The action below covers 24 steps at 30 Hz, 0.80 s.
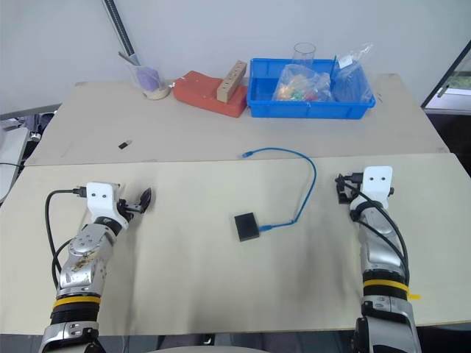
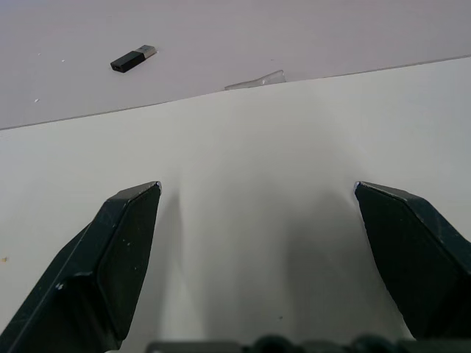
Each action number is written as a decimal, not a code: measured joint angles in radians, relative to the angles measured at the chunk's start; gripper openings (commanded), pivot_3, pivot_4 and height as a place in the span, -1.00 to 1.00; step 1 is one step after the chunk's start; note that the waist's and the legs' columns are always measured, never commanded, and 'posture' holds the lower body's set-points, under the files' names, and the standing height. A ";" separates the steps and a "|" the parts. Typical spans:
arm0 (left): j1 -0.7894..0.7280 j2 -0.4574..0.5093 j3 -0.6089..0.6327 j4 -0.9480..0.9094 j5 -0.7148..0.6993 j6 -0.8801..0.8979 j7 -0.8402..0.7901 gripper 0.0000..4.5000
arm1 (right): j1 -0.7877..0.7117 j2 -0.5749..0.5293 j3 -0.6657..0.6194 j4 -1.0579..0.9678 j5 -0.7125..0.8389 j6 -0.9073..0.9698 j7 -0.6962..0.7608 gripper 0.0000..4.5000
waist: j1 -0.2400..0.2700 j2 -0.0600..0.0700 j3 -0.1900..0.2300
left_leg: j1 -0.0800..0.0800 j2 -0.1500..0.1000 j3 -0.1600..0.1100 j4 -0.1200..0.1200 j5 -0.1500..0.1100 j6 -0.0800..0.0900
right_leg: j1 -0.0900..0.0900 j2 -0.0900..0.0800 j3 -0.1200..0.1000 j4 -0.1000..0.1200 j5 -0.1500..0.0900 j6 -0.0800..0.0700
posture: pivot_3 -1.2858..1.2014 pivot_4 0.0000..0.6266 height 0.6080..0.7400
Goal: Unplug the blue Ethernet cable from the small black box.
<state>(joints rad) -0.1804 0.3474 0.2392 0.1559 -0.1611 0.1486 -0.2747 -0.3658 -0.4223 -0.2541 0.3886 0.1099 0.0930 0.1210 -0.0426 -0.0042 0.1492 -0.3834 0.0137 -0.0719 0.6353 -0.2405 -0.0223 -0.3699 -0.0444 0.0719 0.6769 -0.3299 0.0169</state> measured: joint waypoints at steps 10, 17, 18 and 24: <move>0.008 0.076 -0.044 -0.112 -0.122 0.071 -0.233 0.99 | 0.000 -0.121 0.017 -0.023 0.021 0.045 0.165 1.00 | 0.004 0.001 0.000 | -0.002 -0.001 0.000 0.000 0.000 0.000 | 0.000 0.000 0.000 0.000 0.000 0.000 | 0.03 -0.52 1.00; -0.059 0.327 -0.174 -0.357 -0.290 0.221 -0.647 0.99 | -0.054 -0.352 0.104 -0.196 0.213 0.263 0.699 1.00 | -0.005 0.002 0.001 | 0.000 0.001 0.000 -0.001 0.000 0.000 | 0.001 0.002 -0.001 -0.005 0.000 0.000 | 0.03 -0.52 1.00; -0.080 0.366 -0.188 -0.387 -0.317 0.238 -0.709 0.99 | -0.061 -0.386 0.133 -0.246 0.253 0.305 0.792 1.00 | -0.006 0.002 0.001 | 0.000 0.001 -0.001 -0.002 0.000 0.000 | 0.001 0.002 -0.001 -0.005 0.000 0.000 | 0.03 -0.52 1.00; -0.191 0.467 -0.265 -0.492 -0.393 0.277 -0.942 0.99 | -0.097 -0.427 0.327 -0.428 0.322 0.404 1.085 1.00 | -0.001 0.002 0.001 | -0.001 0.001 -0.001 0.000 0.000 0.000 | 0.002 0.002 -0.002 -0.007 0.000 0.000 | 0.03 -0.52 1.00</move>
<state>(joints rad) -0.3711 0.8146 -0.0258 -0.3361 -0.5544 0.4260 -1.2170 -0.4625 -0.8495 0.0725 -0.0390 0.4319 0.4972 1.2055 -0.0434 -0.0023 0.1507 -0.3845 0.0143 -0.0734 0.6356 -0.2404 -0.0223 -0.3679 -0.0426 0.0701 0.6703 -0.3300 0.0170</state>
